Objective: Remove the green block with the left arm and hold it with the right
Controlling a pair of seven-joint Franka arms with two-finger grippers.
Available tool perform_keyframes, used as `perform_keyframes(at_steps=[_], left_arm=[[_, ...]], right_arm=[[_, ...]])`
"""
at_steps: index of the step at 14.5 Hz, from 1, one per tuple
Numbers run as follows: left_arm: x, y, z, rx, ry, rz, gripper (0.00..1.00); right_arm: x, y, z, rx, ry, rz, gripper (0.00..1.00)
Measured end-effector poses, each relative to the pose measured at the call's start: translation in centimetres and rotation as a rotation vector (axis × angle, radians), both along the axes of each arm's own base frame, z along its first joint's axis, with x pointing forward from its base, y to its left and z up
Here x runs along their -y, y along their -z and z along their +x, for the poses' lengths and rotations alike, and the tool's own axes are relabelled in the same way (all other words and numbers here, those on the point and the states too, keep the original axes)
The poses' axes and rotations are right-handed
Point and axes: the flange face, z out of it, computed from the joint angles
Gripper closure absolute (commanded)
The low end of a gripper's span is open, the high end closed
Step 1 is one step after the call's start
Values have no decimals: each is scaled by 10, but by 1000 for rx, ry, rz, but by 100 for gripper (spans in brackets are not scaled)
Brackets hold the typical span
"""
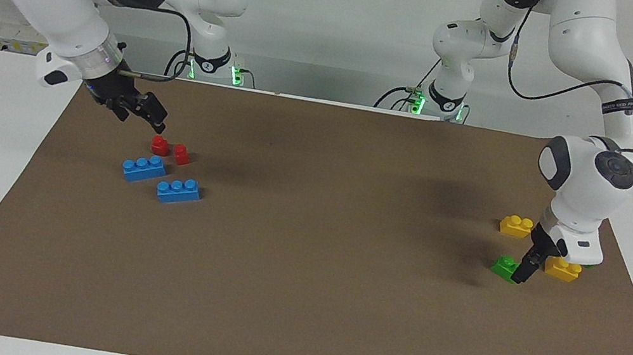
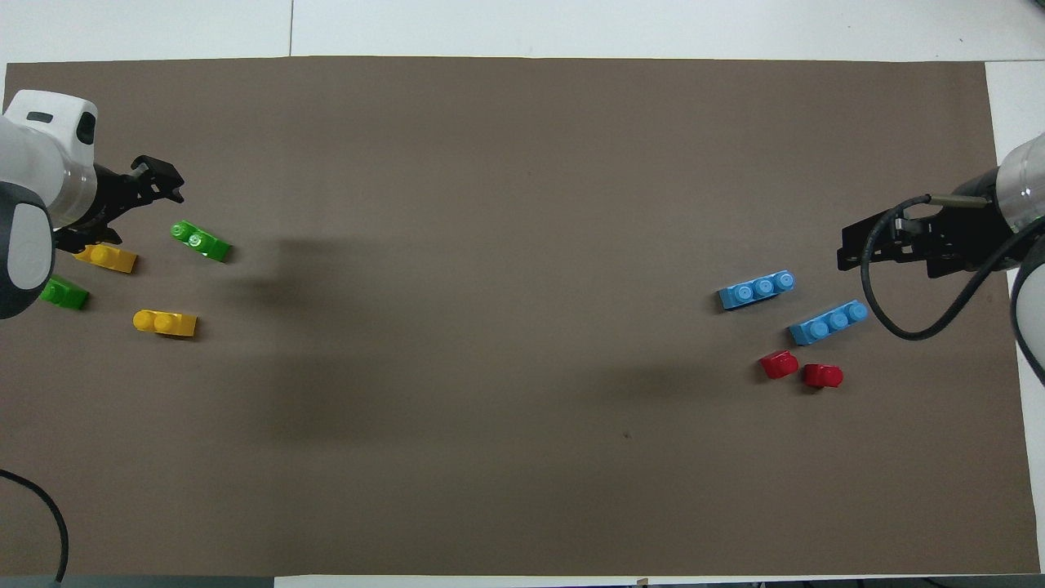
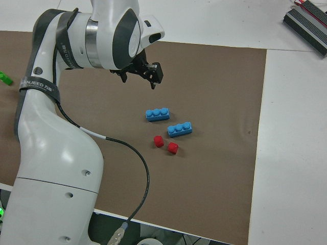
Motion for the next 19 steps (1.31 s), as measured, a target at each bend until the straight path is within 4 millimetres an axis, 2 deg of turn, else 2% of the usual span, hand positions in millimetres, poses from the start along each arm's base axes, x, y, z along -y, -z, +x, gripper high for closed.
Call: perform_keyframes(at_steps=[4,8,12,16,19], left_arm=[[9,-51,-27,-51,207,37,0],[15,-88,-50,-62,275,39,0],[18,-99,-56,-59,279,24,0],[17,-129,-61,-65,273,26,0],[17,-137,-64,-66,273,27,0]], right_arm=[[4,-1,4,17,-32,0,0],[5,-4,9,60,-32,-1,0],[14,-7,13,94,-67,-87,0],[14,-6,13,93,-68,-90,0],[14,-5,13,84,-69,-90,0]])
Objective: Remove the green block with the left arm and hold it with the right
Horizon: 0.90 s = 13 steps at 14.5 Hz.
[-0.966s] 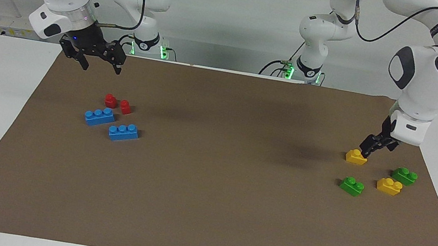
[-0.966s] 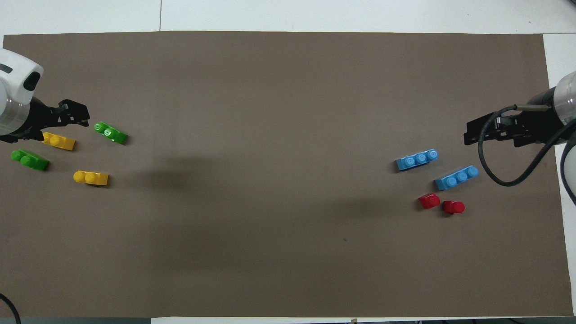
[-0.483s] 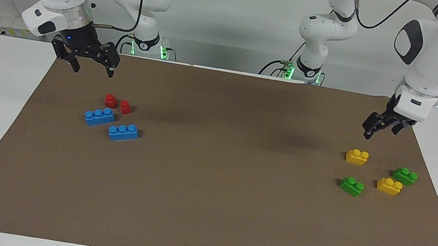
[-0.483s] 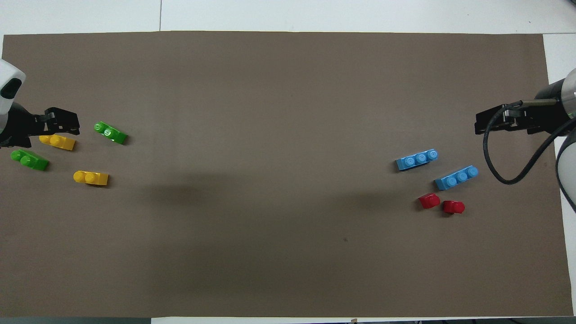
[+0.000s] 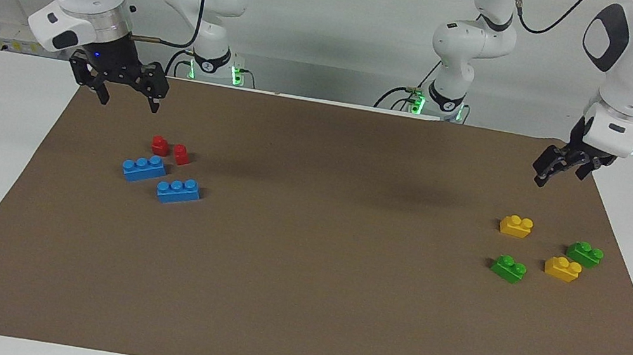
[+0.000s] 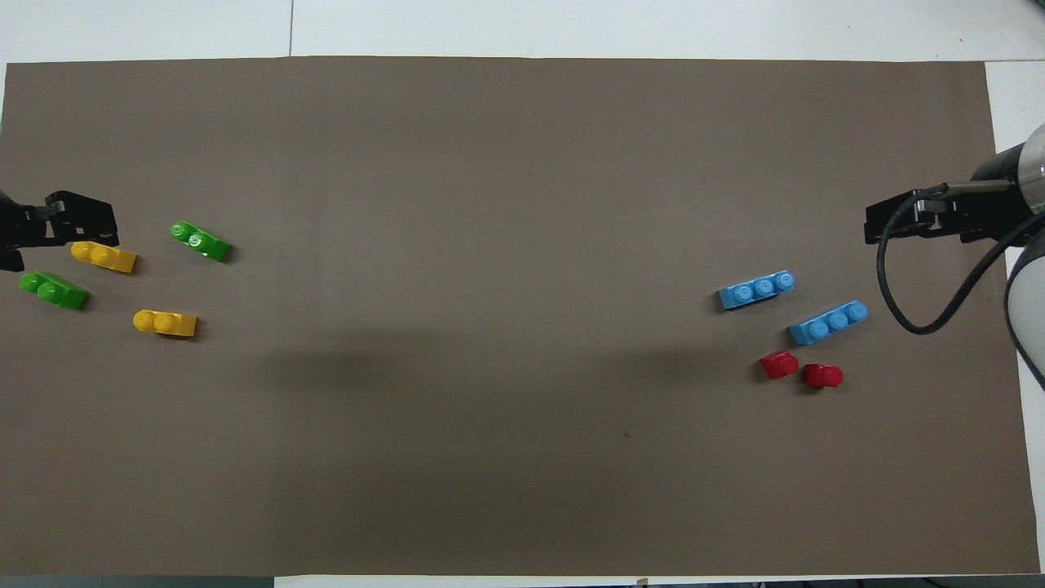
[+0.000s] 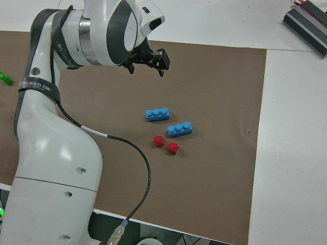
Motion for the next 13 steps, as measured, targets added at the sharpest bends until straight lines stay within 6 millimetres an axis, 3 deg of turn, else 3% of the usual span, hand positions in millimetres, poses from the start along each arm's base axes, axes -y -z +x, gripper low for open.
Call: perform_keyframes(at_steps=[4,8,13], left_arm=[[12,-10,-1,5,25,-5,0],[4,-18,-3,-7,44,-5,0],[13,-18,-13,-97,158,-33,0]], right_arm=[[0,4,-4,-34,1,-2,0],[0,5,-5,-44,0,-2,0],[0,5,-5,-45,0,-2,0]])
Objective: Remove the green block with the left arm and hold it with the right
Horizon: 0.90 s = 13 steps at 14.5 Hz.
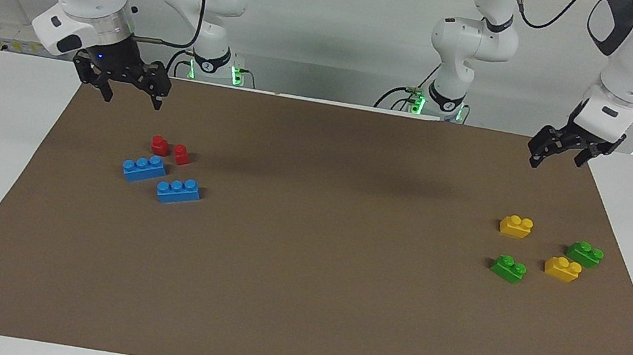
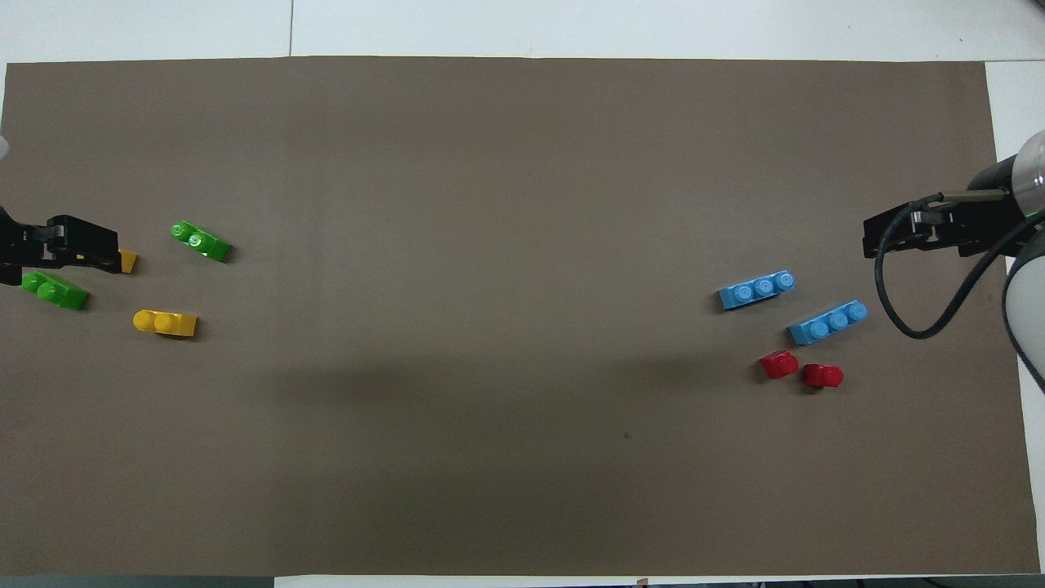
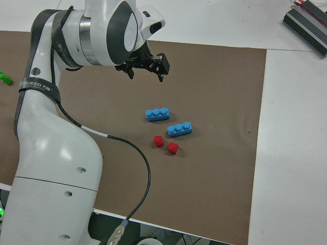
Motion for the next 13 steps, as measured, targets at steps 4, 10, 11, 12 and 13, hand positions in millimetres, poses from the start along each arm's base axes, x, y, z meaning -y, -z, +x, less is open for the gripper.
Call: perform_keyframes(at_steps=[4,10,11,12,13], left_arm=[[0,2,-4,-36,43,-21,0],[1,-7,-4,-27,64,-25,0],[1,-7,-4,-28,64,-25,0],[1,-7,-4,-28,65,-25,0],[1,-7,-4,-28,65,-26,0]], right_arm=[[0,0,0,0,-1,0,0],[0,0,0,0,-1,0,0],[-1,0,0,0,-1,0,0],[-1,0,0,0,-1,0,0],[-1,0,0,0,-1,0,0]])
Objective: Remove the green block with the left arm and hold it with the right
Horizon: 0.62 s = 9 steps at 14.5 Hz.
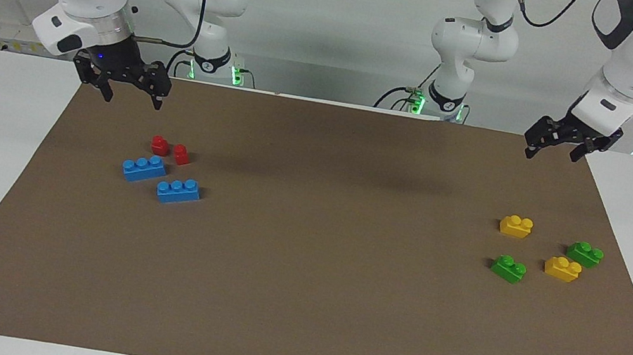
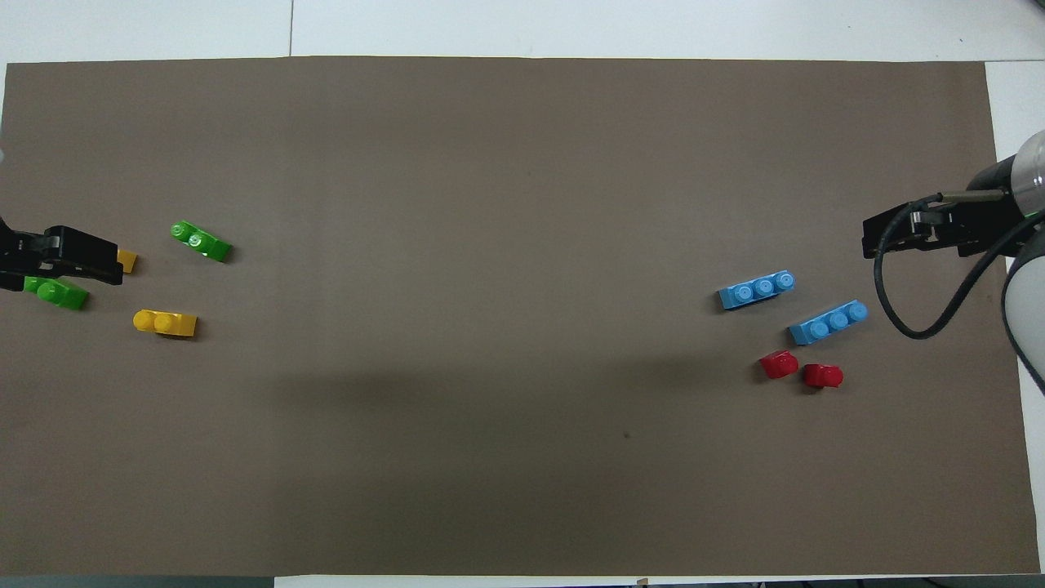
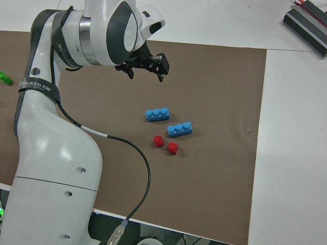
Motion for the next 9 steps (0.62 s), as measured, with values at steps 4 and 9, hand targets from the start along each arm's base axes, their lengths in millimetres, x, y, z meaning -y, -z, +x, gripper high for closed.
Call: perform_keyframes(at_steps=[4,9], left_arm=[[-1,-1,0,2,-2,0,0],[-4,-5,0,10,-6,-1,0]], right_arm=[[0,0,0,0,0,0,0],[0,0,0,0,0,0,0]])
